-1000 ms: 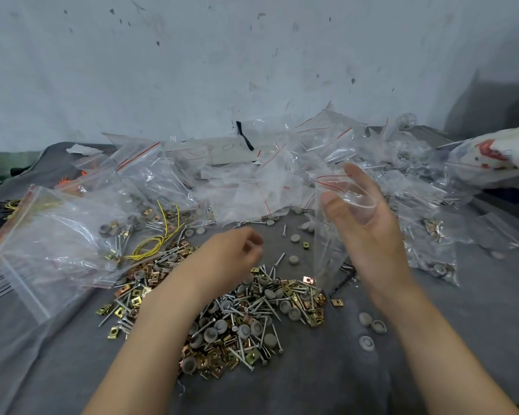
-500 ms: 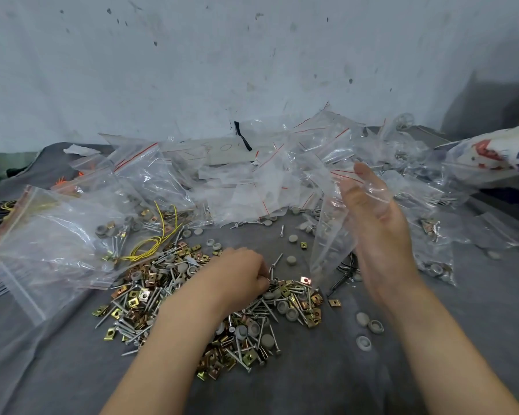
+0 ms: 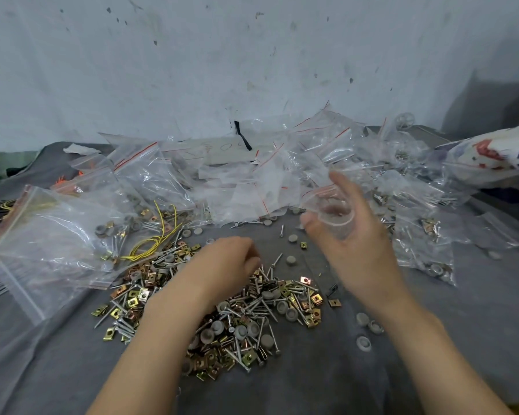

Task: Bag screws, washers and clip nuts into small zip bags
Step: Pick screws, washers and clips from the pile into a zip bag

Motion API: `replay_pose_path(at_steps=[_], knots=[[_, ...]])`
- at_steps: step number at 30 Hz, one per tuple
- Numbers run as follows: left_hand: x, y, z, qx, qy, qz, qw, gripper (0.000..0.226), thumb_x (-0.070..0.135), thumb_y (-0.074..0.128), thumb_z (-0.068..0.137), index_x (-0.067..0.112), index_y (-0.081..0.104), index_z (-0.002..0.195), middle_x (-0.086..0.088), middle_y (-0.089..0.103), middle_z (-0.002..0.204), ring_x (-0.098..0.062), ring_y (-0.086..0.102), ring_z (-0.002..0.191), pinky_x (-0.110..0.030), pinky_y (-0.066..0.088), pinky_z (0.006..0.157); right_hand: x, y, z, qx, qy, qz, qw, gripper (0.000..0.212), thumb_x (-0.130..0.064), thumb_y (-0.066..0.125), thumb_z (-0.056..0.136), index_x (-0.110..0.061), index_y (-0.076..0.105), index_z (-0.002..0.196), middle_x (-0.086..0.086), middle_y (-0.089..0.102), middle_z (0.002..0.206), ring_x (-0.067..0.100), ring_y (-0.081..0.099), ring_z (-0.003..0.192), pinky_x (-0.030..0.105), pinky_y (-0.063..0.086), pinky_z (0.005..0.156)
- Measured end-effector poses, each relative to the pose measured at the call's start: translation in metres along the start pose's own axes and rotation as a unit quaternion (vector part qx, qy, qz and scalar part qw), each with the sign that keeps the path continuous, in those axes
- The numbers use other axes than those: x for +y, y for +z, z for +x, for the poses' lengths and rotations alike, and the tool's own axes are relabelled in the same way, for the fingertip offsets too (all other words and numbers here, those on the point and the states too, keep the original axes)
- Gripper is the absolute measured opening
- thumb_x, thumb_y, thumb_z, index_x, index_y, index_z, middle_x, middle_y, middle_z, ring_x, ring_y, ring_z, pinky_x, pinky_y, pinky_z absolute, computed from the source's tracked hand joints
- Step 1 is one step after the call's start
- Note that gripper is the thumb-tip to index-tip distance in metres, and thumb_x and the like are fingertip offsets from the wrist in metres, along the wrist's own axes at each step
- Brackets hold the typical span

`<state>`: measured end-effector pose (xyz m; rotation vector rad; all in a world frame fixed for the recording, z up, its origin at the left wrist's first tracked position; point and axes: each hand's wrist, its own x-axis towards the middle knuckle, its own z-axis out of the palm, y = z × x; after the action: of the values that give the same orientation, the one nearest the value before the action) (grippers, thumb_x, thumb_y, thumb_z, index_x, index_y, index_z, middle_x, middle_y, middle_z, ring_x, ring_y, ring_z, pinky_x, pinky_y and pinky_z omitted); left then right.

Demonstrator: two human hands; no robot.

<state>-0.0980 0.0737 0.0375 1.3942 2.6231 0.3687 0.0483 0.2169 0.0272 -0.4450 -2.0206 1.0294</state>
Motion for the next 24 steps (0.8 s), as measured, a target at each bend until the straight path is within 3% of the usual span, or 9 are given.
replay_pose_path(at_steps=[2,5,7,11,15,19,24], knots=[[-0.003,-0.010,0.000,0.062,0.003,-0.069,0.996,0.018,0.034,0.053,0.100,0.024,0.065,0.108,0.010,0.068,0.097,-0.010,0.065,0.091,-0.030,0.052,0.085,0.001,0.006,-0.004,-0.027,-0.027,-0.071,0.997,0.071,-0.070,0.059,0.084,-0.052,0.030,0.146,-0.036,0.053,0.115,-0.012,0.050,0.111,0.012,0.038,0.093],[0.003,-0.027,-0.002,0.165,0.035,-0.187,0.968,0.013,0.034,0.058,0.097,0.029,0.068,0.104,0.020,0.066,0.089,0.005,0.060,0.084,-0.009,0.043,0.073,0.001,0.013,-0.007,-0.061,-0.050,-0.119,0.990,0.073,-0.063,0.059,0.088,-0.046,0.027,0.151,-0.035,0.046,0.120,-0.005,0.046,0.120,0.037,0.040,0.107],[0.013,-0.035,-0.005,0.204,0.068,-0.248,0.945,0.009,0.032,0.061,0.095,0.031,0.068,0.100,0.021,0.067,0.085,0.007,0.061,0.084,-0.004,0.041,0.071,0.001,0.015,-0.007,-0.070,-0.055,-0.126,0.988,0.074,-0.061,0.060,0.089,-0.042,0.028,0.153,-0.025,0.050,0.130,0.002,0.049,0.124,0.046,0.041,0.110],[0.032,-0.041,-0.015,0.223,0.128,-0.279,0.925,0.012,0.030,0.063,0.094,0.031,0.067,0.106,0.016,0.069,0.090,0.005,0.062,0.090,-0.006,0.042,0.079,-0.002,0.018,-0.008,-0.073,-0.053,-0.128,0.988,0.075,-0.065,0.057,0.088,-0.044,0.025,0.152,-0.014,0.052,0.141,0.006,0.049,0.128,0.047,0.041,0.110],[0.041,-0.036,-0.019,0.196,0.151,-0.277,0.928,0.020,0.032,0.063,0.093,0.033,0.063,0.113,0.016,0.068,0.098,0.003,0.061,0.099,-0.007,0.041,0.084,-0.003,0.021,-0.007,-0.072,-0.049,-0.128,0.988,0.076,-0.056,0.064,0.088,-0.037,0.031,0.154,-0.014,0.055,0.138,0.005,0.051,0.127,0.047,0.042,0.108],[0.034,-0.038,-0.018,0.220,0.132,-0.281,0.925,0.023,0.035,0.057,0.096,0.032,0.061,0.118,0.017,0.066,0.100,0.007,0.059,0.099,-0.004,0.040,0.082,-0.001,0.020,-0.009,-0.066,-0.052,-0.138,0.987,0.074,-0.063,0.060,0.089,-0.043,0.027,0.152,-0.017,0.051,0.140,0.002,0.048,0.126,0.043,0.041,0.109],[0.010,-0.042,-0.014,0.206,0.059,-0.261,0.941,0.023,0.040,0.054,0.096,0.037,0.060,0.118,0.019,0.064,0.096,0.010,0.059,0.090,-0.016,0.049,0.078,0.001,0.019,-0.008,-0.069,-0.049,-0.134,0.987,0.074,-0.064,0.057,0.089,-0.043,0.025,0.153,-0.014,0.052,0.143,0.007,0.049,0.130,0.047,0.039,0.112]])
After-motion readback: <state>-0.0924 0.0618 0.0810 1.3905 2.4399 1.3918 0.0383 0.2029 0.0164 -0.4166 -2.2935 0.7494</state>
